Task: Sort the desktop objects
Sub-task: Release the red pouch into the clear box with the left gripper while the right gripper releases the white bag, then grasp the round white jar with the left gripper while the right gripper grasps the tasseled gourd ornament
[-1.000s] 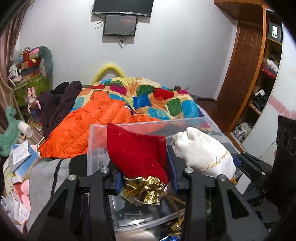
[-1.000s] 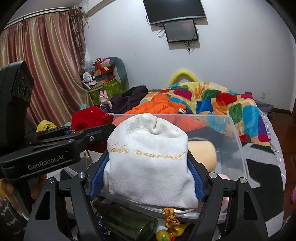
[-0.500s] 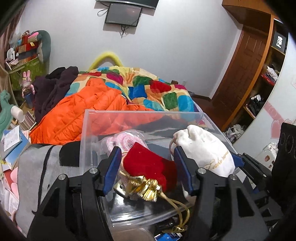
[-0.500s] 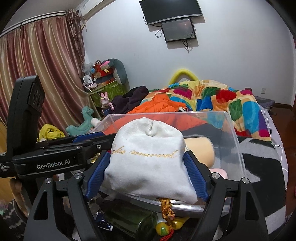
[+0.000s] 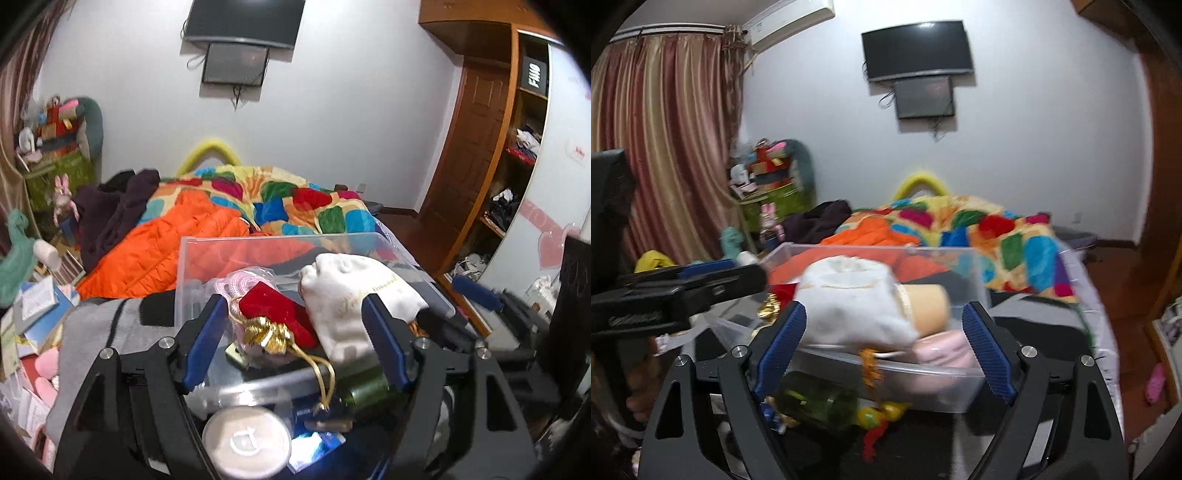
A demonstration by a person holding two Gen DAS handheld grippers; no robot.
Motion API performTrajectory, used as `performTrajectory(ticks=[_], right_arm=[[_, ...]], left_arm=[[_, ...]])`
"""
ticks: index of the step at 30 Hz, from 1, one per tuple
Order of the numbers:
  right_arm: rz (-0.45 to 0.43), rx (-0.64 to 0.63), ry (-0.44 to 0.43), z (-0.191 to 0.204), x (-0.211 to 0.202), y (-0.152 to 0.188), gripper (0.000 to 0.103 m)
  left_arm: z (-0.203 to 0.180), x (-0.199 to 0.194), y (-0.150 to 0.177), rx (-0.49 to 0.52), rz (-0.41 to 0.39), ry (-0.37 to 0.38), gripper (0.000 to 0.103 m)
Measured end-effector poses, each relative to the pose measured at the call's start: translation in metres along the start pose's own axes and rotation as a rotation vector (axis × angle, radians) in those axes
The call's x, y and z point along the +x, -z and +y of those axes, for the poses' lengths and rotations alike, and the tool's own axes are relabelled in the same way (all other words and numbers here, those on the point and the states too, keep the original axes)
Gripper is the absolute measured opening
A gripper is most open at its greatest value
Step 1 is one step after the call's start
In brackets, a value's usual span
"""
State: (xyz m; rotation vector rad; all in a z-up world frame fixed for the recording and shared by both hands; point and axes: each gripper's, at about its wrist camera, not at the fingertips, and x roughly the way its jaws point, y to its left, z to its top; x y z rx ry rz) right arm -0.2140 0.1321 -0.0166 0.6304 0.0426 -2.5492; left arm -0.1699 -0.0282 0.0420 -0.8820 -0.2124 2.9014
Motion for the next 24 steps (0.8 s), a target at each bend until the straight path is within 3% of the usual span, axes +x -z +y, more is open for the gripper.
performTrajectory(ticks=[6,10,15,24], right_arm=[[-0.02,-0.023,0.043,-0.003,-0.018,0.003,0.085],[-0.013,-0.06,0.073,-0.001,-0.023,0.012,0.087],[0.022,-0.047,0.045,-0.007,-0.023,0.019,0.088],[0.066,-0.047,0.019,-0.012,-0.016,0.038,0.088]], left_arm=[[-0.005,-0.024,0.02,0.027,-0.053,-0.046,0.091],[0.001,-0.027,0.034,-0.006,-0.055,-0.056,0.091],[0.011,-0.021,0.053,-0.091,-0.004,-0.042,0.091],[0.016,-0.014,0.077,-0.094,0.067,-0.068,0.091]])
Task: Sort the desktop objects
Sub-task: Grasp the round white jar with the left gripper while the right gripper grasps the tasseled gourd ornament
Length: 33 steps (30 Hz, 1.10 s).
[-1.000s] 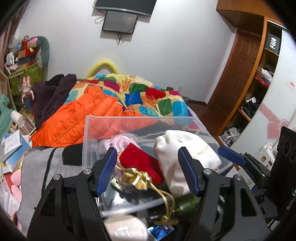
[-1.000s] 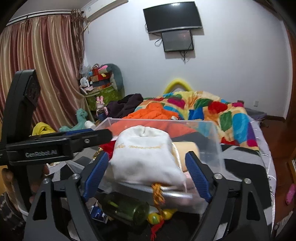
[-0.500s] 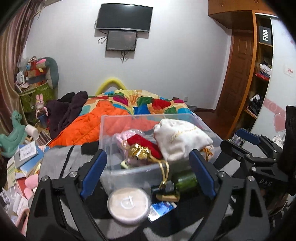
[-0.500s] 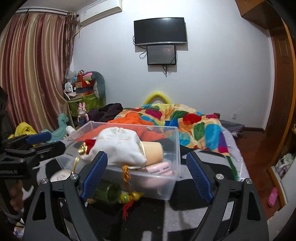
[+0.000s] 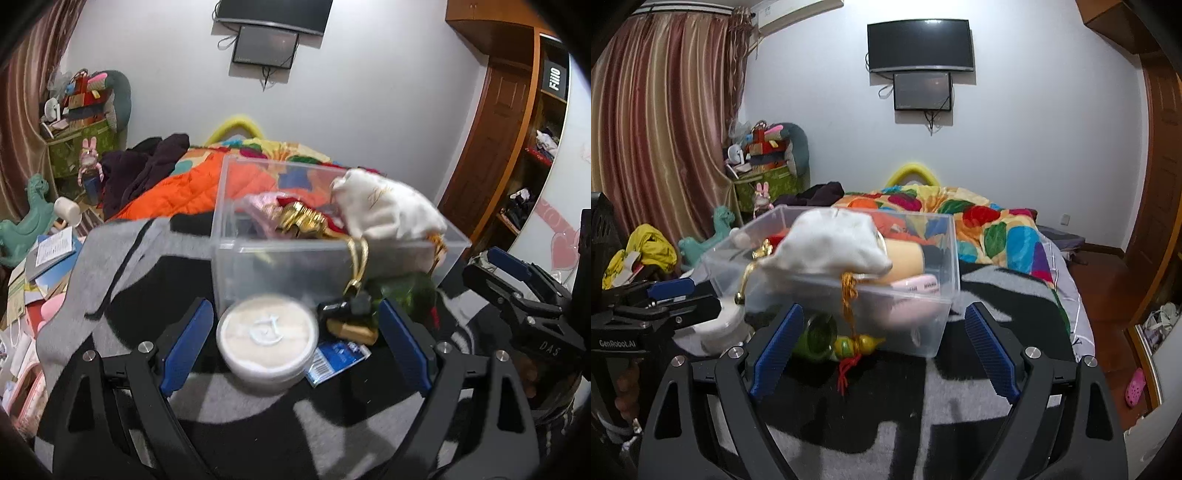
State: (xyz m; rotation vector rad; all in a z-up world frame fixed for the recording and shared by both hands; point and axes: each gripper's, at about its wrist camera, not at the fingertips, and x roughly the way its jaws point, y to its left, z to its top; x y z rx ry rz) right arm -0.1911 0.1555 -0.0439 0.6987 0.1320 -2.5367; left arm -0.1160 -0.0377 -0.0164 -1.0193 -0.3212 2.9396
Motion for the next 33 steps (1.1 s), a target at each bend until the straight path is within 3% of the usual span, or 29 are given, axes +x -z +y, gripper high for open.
performTrajectory(ticks=[6,9,12,15,17,20,23,30,33], right_arm=[[0.048,0.058,-0.011,-0.012,0.01,0.006,0.088],[0.071,0.071,-0.034,-0.017,0.014,0.01,0.088],[0.095,0.039,-0.053,-0.012,0.019,0.014,0.087],[0.125,0.01,-0.074,-0.004,0.027,0.018,0.075],[0.147,0.017,-0.072,-0.003,0.034,0.021,0.061],[0.178,0.045,-0.068,-0.005,0.042,0.023,0.054],[0.18,0.039,-0.063,-0.005,0.043,0.022,0.05],[0.18,0.014,-0.061,0.006,0.046,0.02,0.048],[0.189,0.01,-0.071,0.008,0.049,0.021,0.037]], left_arm=[[0.008,0.015,0.011,-0.004,0.057,-0.041,0.091],[0.011,0.016,0.014,-0.021,0.029,-0.091,0.091],[0.014,0.021,0.015,-0.043,0.03,-0.086,0.091],[0.013,0.021,0.016,-0.042,0.031,-0.094,0.091],[0.011,0.017,0.015,-0.031,0.01,-0.103,0.091],[0.009,0.021,0.015,-0.021,0.031,-0.095,0.091],[0.008,0.028,0.016,-0.013,0.072,-0.078,0.083],[0.01,0.039,0.02,-0.041,0.129,-0.045,0.074],[0.008,0.038,0.022,-0.032,0.128,-0.047,0.073]])
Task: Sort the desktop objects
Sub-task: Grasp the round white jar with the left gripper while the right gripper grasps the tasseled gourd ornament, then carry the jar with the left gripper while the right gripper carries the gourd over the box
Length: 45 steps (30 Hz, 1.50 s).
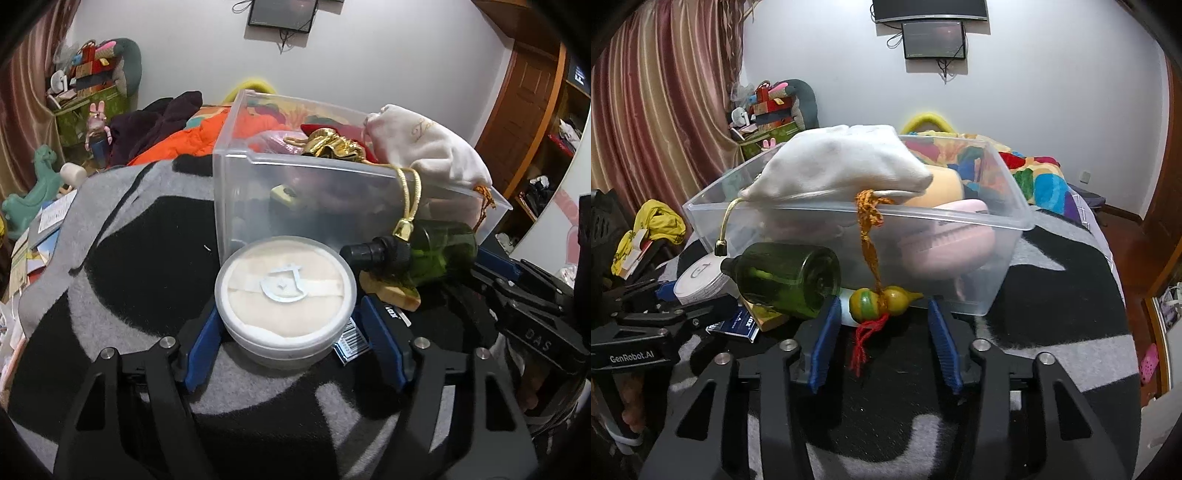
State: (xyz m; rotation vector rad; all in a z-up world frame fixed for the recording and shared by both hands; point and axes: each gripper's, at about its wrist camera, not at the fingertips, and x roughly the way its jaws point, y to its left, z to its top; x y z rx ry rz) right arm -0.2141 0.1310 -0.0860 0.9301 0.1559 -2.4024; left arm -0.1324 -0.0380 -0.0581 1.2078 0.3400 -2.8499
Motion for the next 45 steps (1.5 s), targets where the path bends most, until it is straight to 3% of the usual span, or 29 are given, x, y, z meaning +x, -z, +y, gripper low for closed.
performTrajectory(ticks=[3,19,29,45], right_arm=[[-0.006,0.007,-0.007,-0.003,-0.002,0.002,0.033],[-0.082,0.009,-0.013,-0.007,-0.025,0.001,0.029],[-0.137,-0.002,-0.067,0.004,-0.044,-0.003,0.029],[-0.215,0.022,-0.002,-0.009,-0.065,-0.016,0.029]], left_arm=[[0.0,-0.001,0.002,-0.005,-0.008,-0.006,0.064],[0.007,-0.018,0.006,-0.065,-0.049,0.055,0.064],[0.006,-0.05,-0.003,-0.053,-0.131,0.058,0.064],[0.0,-0.08,-0.033,-0.005,-0.224,0.076,0.064]])
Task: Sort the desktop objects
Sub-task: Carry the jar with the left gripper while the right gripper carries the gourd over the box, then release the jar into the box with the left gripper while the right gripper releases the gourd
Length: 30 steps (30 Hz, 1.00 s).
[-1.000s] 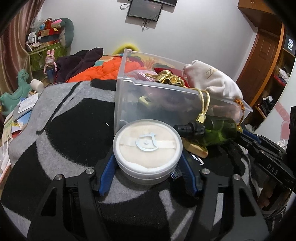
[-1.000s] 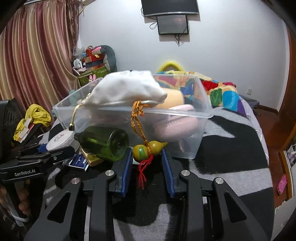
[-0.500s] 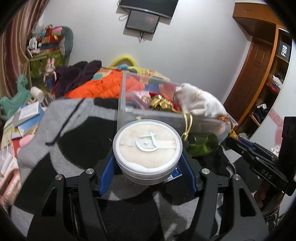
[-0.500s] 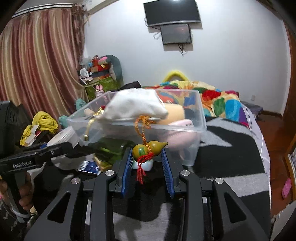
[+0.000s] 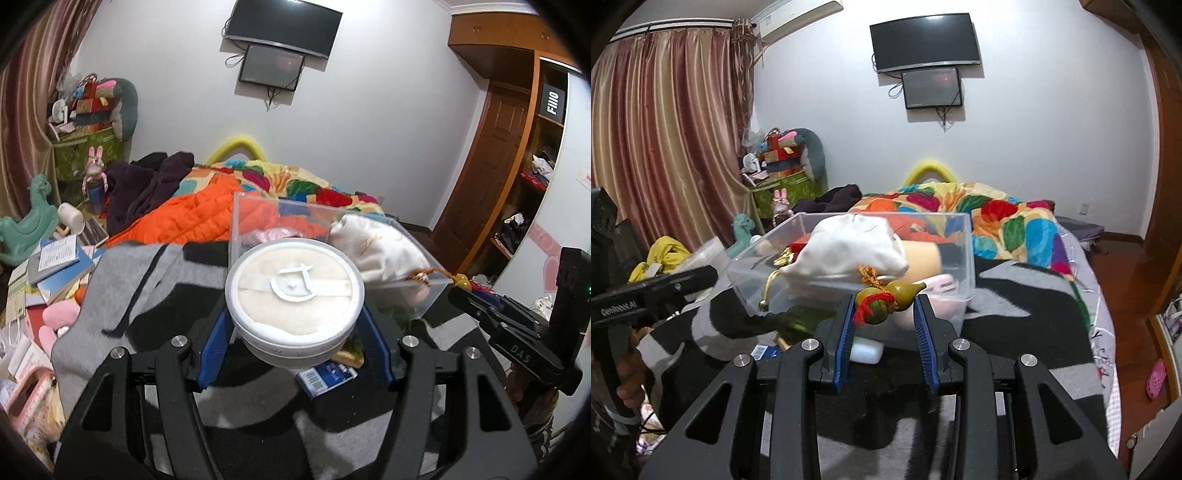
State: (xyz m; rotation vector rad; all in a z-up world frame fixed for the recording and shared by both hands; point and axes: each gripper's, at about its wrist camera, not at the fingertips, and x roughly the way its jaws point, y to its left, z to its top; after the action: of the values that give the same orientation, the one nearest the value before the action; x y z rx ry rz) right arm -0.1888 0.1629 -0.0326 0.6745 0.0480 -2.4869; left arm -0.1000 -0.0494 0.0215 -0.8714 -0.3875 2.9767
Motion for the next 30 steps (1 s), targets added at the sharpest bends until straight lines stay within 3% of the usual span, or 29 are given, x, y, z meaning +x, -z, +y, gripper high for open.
performTrajectory(ticks=[12,30], right_arm=[[0.006,0.019,0.05,-0.015,0.021,-0.008,0.029],[0.019,0.042,0.065,-0.017,0.03,-0.012,0.029]], left_arm=[[-0.006,0.011,-0.021,0.035,-0.028,-0.005,0.064],[0.002,0.057,-0.023,0.022,0.04,-0.023,0.064]])
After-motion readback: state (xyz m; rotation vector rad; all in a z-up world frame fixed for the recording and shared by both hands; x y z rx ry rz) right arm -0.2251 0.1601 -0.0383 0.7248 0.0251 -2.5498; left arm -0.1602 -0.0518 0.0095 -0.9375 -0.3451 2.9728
